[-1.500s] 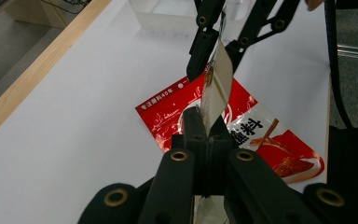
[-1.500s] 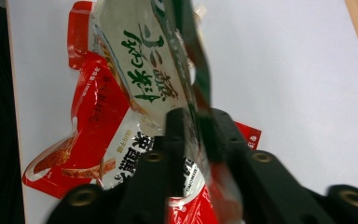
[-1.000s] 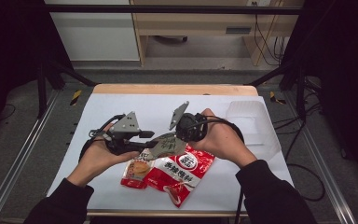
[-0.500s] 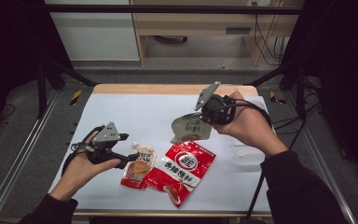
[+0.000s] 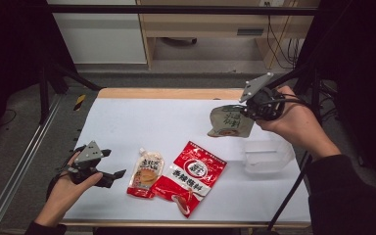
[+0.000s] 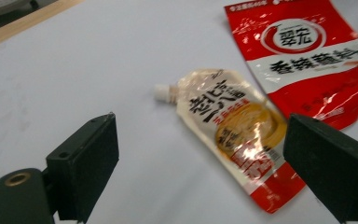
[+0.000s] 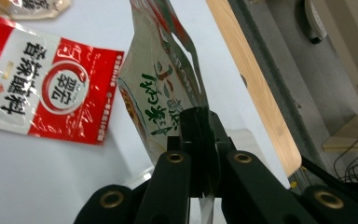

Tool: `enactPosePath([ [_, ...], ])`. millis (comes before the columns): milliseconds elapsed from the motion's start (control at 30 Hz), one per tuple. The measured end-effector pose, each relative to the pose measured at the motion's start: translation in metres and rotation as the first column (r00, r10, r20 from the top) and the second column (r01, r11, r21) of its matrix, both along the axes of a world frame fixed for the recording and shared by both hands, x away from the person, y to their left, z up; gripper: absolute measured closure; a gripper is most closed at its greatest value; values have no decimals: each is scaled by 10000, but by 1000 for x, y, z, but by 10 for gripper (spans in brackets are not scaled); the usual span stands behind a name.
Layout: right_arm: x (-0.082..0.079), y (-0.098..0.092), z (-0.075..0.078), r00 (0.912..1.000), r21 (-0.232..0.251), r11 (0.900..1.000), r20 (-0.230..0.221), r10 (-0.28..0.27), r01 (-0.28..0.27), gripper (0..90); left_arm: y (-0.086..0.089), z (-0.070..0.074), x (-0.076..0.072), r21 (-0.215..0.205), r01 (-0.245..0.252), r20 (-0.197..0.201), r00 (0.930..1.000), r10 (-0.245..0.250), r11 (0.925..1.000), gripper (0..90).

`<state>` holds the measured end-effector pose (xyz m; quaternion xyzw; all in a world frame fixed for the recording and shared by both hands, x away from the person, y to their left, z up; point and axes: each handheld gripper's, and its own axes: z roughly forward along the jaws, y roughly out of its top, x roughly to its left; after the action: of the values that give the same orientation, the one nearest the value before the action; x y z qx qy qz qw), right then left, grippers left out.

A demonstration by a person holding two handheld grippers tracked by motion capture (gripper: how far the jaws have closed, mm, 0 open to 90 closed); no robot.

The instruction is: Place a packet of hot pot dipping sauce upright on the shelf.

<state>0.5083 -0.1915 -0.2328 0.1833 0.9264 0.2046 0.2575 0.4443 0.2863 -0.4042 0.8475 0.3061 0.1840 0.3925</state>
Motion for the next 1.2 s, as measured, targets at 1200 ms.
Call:
enactPosePath([
  [1200,-30,-93,-26,9964,458,9955,-179,-825,832,900,41,-50,-6,-225,-1803,-309,9833,1796,9834,99],
])
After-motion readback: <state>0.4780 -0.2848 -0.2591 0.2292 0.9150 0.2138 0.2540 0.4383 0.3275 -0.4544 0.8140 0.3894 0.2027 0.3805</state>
